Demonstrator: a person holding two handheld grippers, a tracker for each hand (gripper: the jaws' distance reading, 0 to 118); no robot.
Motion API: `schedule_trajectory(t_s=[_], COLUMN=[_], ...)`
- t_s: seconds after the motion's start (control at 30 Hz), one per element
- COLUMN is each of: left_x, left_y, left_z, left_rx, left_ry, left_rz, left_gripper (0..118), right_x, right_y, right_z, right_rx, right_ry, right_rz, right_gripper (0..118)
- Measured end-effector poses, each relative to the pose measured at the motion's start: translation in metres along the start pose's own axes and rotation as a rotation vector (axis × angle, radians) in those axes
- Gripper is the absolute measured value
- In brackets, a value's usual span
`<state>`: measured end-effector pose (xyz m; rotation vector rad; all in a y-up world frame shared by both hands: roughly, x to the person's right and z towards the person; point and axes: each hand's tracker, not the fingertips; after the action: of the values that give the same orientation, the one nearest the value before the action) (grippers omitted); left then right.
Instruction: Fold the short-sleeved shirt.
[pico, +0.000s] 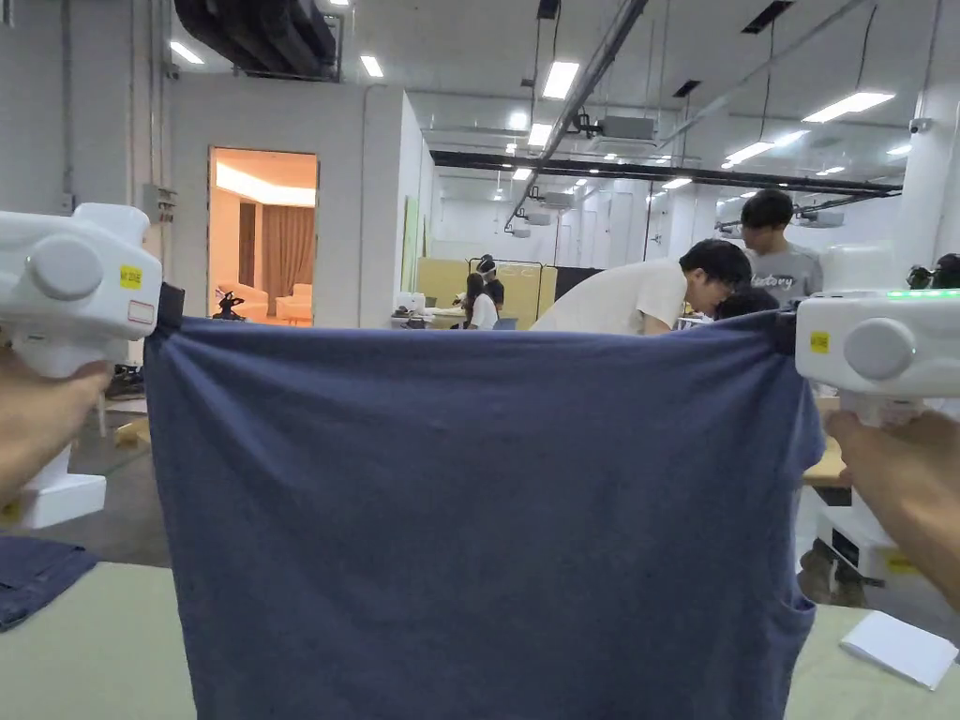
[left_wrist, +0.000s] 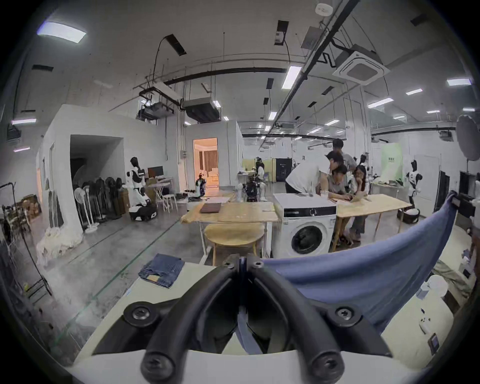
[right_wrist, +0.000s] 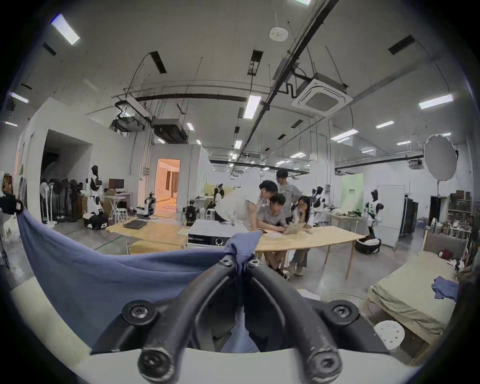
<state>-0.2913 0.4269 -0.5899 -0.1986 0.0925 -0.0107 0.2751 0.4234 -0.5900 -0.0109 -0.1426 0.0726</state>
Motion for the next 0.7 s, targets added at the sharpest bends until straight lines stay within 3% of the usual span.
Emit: schedule_trajectory(t_s=[0.17,0.4,0.47,0.7], left_x=[0.005,0.008,0.008,0.001], left_y=[-0.018,-0.09,-0.116,-0.193], left_z=[-0.001,0.009,0.02,0.072], left_rx=[0.01,-0.063,-0.08,-0.138], left_ry=[0.01,-0.028,-0.046,-0.08], left_rz=[-0.065,-0.046,-0.047,-0.015], left_gripper=[0,0,0,0], right_x=[0.001,0.007,0.012,0.02], right_y=[-0.022,-0.098,-0.119,-0.179], right_z=[0.001,0.021,0.033,0.103], right_rx=[-0.009,-0.108,-0.145,-0.202], right_ry=[-0.002,0.001,0.009,0.016], right_rz=[-0.003,0.013,-0.01,0.03], right_gripper=[2,2,2,2])
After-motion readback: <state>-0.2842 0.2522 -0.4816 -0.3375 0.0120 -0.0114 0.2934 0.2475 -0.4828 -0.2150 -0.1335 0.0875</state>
